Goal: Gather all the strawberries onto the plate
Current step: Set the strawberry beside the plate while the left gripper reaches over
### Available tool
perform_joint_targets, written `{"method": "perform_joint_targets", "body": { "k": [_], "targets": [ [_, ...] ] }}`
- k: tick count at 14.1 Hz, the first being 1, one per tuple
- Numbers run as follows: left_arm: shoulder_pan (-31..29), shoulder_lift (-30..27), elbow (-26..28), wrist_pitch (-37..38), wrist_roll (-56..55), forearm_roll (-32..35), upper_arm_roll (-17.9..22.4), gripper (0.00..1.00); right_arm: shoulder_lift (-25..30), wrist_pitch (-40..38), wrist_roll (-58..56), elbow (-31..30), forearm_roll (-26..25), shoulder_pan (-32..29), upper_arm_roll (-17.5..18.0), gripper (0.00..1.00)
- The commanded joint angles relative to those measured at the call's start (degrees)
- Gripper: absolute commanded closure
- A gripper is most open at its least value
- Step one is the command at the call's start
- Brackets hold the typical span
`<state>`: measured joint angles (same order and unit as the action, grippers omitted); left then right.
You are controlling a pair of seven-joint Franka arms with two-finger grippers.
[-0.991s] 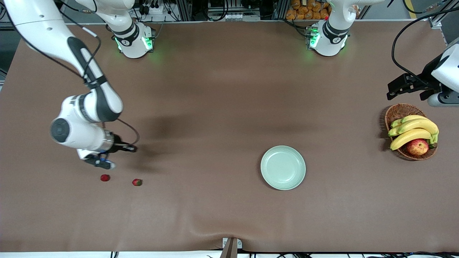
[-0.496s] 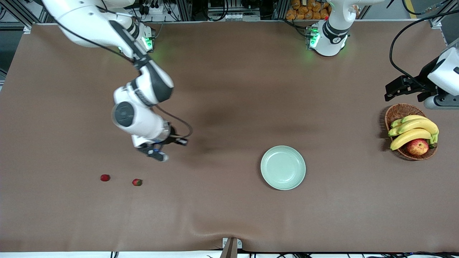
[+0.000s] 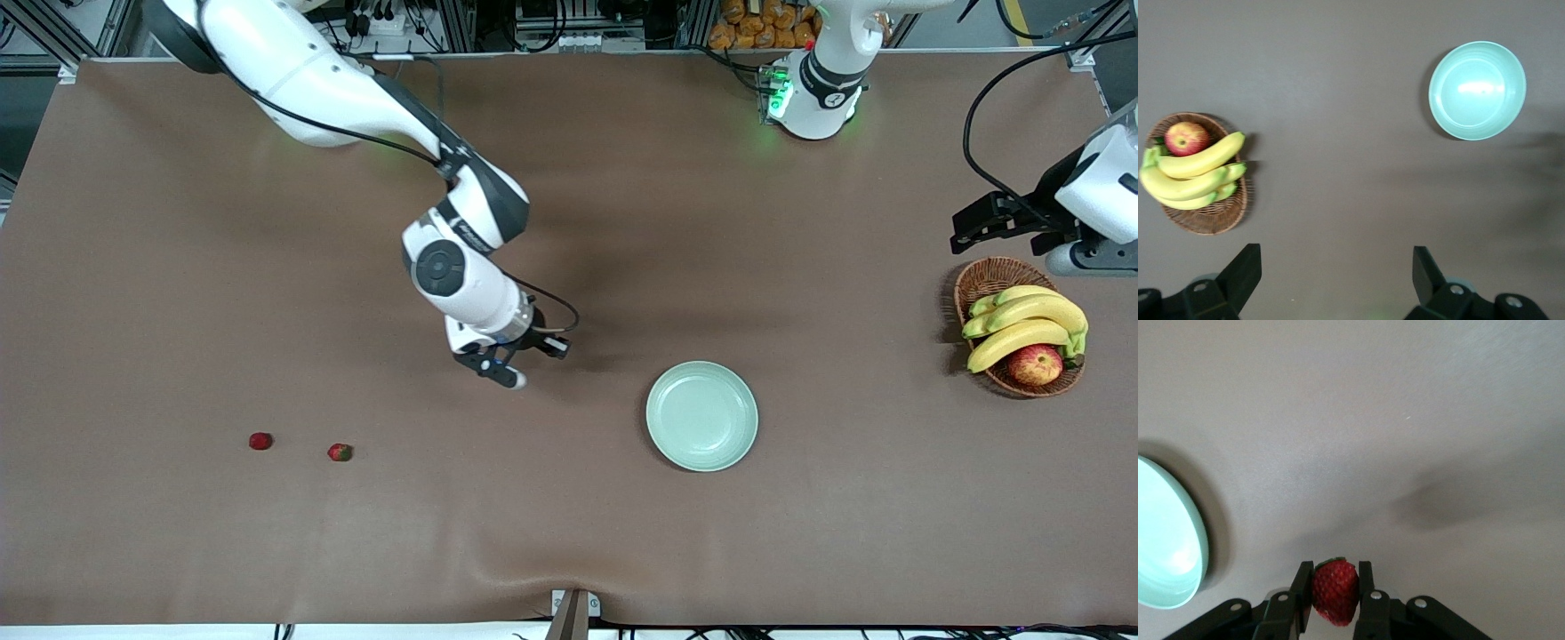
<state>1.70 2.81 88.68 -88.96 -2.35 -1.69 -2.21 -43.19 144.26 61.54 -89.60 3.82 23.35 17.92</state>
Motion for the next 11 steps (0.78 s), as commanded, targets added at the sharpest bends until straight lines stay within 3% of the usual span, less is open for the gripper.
{"method": "perform_joint_targets", "body": {
  "k": [1, 3, 4, 5, 6, 9, 11],
  "targets": [
    [-0.2, 1.6, -0.6, 0.6, 0.2, -3.1, 0.0, 0.0, -5.1, 1.3, 5.0, 6.5, -0.2, 5.5, -3.8, 0.86],
    [0.4, 2.8, -0.7, 0.5, 0.2, -4.0, 0.0, 0.0, -8.9, 1.3, 8.1, 11.4, -0.2, 9.9, -7.2, 0.85],
    [0.5, 3.8, -0.7, 0.5, 0.2, -4.9, 0.0, 0.0, -10.1, 1.4, 8.8, 12.4, -0.2, 11.3, -8.6, 0.76],
    [0.6, 4.7, -0.7, 0.2, 0.2, -6.1, 0.0, 0.0, -10.6, 1.5, 8.7, 12.6, -0.5, 12.2, -9.5, 0.5],
    [1.1, 5.6, -0.8, -0.1, 0.1, -6.6, 0.0, 0.0, -10.6, 1.6, 8.6, 12.5, -1.0, 13.0, -10.4, 0.0],
    [3.1, 7.1, -1.0, -1.7, -1.1, -6.6, 0.1, 0.0, -9.1, 0.5, 8.1, 12.1, -2.4, 13.0, -12.2, 0.0],
    [4.7, 8.8, -1.1, -3.5, -2.2, -6.7, 0.0, 0.0, -7.3, -4.4, 7.5, 12.1, -2.5, 11.6, -12.9, 0.0]
  ]
}}
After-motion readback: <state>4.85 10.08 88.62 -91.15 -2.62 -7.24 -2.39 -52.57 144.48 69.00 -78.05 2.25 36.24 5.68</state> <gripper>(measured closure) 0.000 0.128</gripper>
